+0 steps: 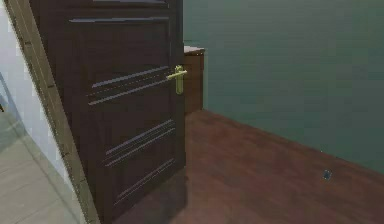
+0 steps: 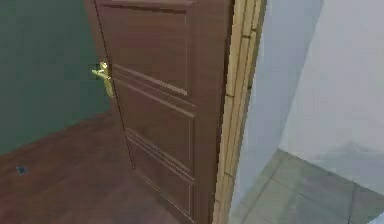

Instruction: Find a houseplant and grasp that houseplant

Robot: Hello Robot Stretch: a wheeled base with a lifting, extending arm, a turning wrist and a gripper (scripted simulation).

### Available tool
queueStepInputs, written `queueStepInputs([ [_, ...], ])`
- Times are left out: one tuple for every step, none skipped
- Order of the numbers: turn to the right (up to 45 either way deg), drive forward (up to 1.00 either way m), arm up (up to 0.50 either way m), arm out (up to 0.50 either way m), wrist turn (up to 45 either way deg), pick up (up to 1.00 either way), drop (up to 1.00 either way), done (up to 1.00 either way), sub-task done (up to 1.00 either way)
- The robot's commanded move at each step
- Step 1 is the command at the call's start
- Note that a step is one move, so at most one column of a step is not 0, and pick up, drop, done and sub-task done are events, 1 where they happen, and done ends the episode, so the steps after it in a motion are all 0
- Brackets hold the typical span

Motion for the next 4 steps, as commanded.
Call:
queueStepInputs([
  [24.0, 0.0, 0.0, 0.0, 0.0, 0.0, 0.0, 0.0, 0.0],
  [0.0, 0.15, 0.0, 0.0, 0.0, 0.0, 0.0, 0.0, 0.0],
  [-45.0, 0.0, 0.0, 0.0, 0.0, 0.0, 0.0, 0.0, 0.0],
  [-39.0, 0.0, 0.0, 0.0, 0.0, 0.0, 0.0, 0.0, 0.0],
])
